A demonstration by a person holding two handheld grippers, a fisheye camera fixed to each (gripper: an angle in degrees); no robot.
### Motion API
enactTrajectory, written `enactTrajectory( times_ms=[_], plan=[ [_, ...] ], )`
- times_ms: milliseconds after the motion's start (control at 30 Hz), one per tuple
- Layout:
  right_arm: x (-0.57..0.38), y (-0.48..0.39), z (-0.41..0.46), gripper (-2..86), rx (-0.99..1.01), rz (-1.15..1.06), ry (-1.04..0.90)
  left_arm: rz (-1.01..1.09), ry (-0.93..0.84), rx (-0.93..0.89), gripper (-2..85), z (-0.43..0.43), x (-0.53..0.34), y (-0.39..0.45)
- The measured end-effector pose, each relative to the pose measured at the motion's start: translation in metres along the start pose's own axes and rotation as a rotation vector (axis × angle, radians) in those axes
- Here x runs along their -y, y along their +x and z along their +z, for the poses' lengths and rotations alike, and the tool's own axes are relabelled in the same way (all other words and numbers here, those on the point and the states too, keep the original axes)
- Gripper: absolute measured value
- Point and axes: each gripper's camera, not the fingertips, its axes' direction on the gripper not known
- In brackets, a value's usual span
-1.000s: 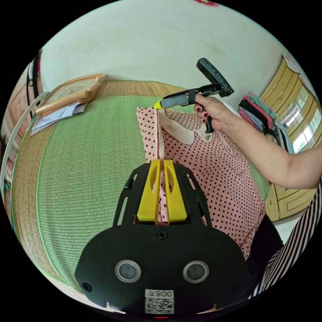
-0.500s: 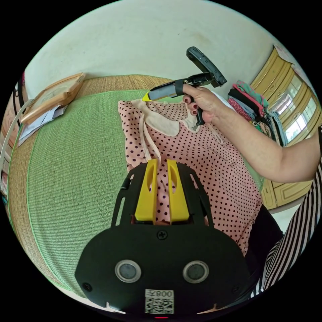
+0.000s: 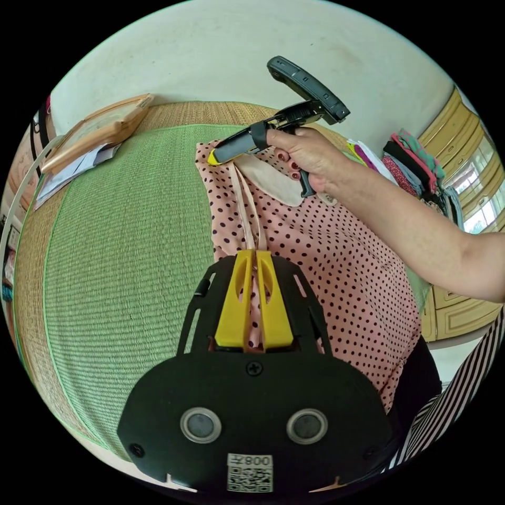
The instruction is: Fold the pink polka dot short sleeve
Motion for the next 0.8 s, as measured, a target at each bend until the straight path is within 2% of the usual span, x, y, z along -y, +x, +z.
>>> enactTrajectory(
  times_ms=[133,233,467,600,700,800],
  plan=[
    [-0.009,0.001,-0.012,0.1,-0.002,0.000,-0.001,0.023,0.068,-0.023,0.8,-0.009,-0.007,0.007],
    [-0.018,0.006,-0.016,0.2,0.013,0.025,-0.001,0.003,-0.016,0.000,0.4,0.007,-0.008,0.004],
    [-0.057,0.012,-0.071,0.2,0.092,0.061,0.104,-0.007,0.028,-0.033,0.1,0.002,-0.015,-0.003],
    [-0.124,0.016,-0.123,0.2,0.136,0.085,0.161,-0.041,-0.002,-0.072,0.2,0.007,-0.019,-0.011],
    [-0.199,0.018,-0.168,0.2,0.067,0.143,0.182,-0.048,0.079,-0.087,0.2,-0.006,-0.024,-0.015],
    [-0.279,0.030,-0.203,0.1,-0.044,0.287,0.160,-0.049,0.034,-0.074,0.2,0.001,-0.025,-0.021]
  ],
)
